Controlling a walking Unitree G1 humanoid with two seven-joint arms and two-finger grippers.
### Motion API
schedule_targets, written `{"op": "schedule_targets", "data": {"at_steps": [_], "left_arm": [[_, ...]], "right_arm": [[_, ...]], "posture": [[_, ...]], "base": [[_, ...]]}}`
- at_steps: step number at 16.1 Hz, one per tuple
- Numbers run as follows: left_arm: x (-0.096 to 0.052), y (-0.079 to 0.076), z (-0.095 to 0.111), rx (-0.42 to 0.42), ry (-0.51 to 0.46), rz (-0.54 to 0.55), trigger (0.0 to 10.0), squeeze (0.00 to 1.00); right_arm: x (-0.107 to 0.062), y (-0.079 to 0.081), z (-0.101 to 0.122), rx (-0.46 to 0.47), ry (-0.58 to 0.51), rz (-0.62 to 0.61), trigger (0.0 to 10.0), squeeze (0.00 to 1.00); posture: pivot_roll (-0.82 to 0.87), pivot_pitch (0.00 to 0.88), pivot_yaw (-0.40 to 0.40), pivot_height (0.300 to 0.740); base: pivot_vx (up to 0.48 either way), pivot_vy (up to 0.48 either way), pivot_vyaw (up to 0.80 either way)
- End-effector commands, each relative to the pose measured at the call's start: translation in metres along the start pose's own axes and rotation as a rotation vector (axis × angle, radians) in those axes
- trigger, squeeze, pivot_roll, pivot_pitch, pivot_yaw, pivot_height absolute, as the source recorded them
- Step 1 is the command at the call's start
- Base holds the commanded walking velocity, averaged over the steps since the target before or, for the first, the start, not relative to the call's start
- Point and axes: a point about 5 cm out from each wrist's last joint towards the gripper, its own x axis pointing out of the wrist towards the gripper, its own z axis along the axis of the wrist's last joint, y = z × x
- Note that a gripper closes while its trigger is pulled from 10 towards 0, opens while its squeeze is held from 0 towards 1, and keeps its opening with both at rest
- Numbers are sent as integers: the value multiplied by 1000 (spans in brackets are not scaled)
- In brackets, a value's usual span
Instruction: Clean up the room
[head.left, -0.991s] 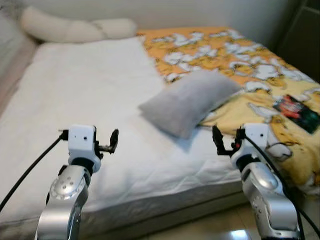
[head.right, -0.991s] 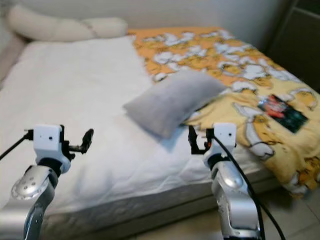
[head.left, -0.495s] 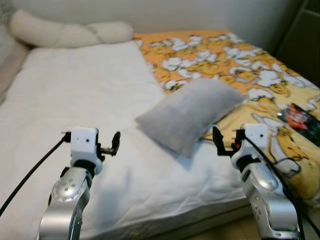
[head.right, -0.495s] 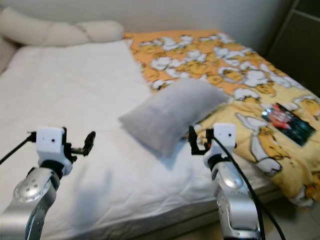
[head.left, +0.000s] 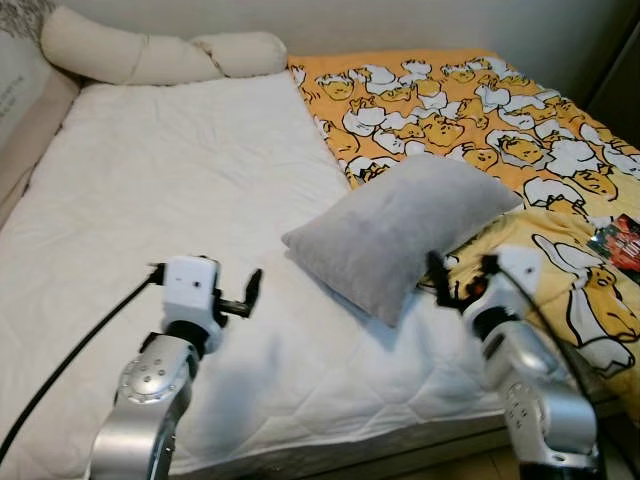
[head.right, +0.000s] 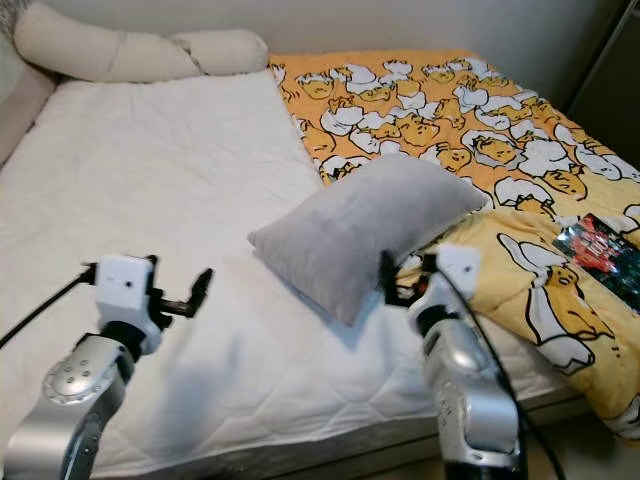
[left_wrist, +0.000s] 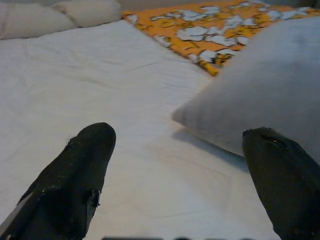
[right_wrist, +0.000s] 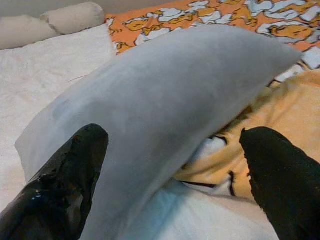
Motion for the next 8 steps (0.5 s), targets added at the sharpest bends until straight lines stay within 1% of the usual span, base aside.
{"op": "schedule_targets", "data": {"at_steps": [1, 3, 5, 6, 7, 8], "left_arm": [[1, -2, 1, 11, 3, -21, 10000, 0], [1, -2, 0, 22, 5, -18, 10000, 0], [3, 2, 2, 31, 2, 35, 10000, 0], [4, 4, 2, 9, 9, 55, 10000, 0], [5, 5, 1, -47, 21, 62, 10000, 0], [5, 6, 0, -61, 28, 60, 10000, 0]], "right_arm": [[1, -2, -4, 20, 38, 1, 10000, 1000], [1, -1, -6, 0, 49, 18, 10000, 1000], [0, 4, -4, -67, 46, 66, 10000, 1000], [0, 7, -3, -93, 40, 88, 10000, 1000], [0, 8, -2, -95, 37, 94, 10000, 1000], [1, 6, -2, -85, 34, 72, 10000, 1000]], "posture": [[-50, 0, -16, 740], [-50, 0, -18, 740], [-50, 0, -18, 740], [-51, 0, -19, 740], [-50, 0, -20, 740], [-51, 0, -20, 740]], "base": [[0, 0, 0], [0, 0, 0], [0, -480, 800], [0, -480, 800], [0, -251, 800], [0, 480, 800]]}}
